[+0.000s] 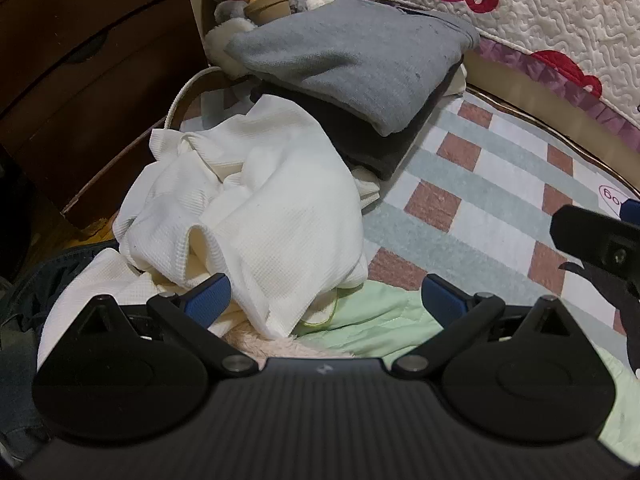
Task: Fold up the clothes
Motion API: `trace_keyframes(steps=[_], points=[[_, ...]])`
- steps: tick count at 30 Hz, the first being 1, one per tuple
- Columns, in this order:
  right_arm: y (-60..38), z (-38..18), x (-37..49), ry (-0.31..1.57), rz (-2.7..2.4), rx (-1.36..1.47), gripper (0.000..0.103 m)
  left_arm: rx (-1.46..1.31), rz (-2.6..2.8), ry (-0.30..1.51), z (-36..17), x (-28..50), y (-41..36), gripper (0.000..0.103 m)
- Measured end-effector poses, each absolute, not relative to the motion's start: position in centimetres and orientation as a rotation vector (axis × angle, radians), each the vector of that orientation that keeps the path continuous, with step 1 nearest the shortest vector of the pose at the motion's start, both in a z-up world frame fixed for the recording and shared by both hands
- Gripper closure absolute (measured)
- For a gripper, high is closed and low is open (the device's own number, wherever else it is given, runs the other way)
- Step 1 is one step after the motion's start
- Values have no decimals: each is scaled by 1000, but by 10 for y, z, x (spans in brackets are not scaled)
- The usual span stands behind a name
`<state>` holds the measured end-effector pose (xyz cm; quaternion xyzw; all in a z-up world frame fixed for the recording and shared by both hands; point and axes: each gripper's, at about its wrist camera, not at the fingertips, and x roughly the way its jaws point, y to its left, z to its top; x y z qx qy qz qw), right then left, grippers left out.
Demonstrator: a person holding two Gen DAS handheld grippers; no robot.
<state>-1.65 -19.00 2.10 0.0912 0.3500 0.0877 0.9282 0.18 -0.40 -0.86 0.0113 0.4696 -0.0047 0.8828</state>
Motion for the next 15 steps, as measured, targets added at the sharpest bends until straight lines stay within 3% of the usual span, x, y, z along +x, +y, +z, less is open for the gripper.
trace_keyframes(steps=[12, 15], points=[[-187, 1, -11, 784, 167, 202, 1, -59, 1, 953, -18, 12, 20, 2], [-182, -14, -6, 710, 199, 199, 1, -88, 2, 918, -16, 14, 28, 2]])
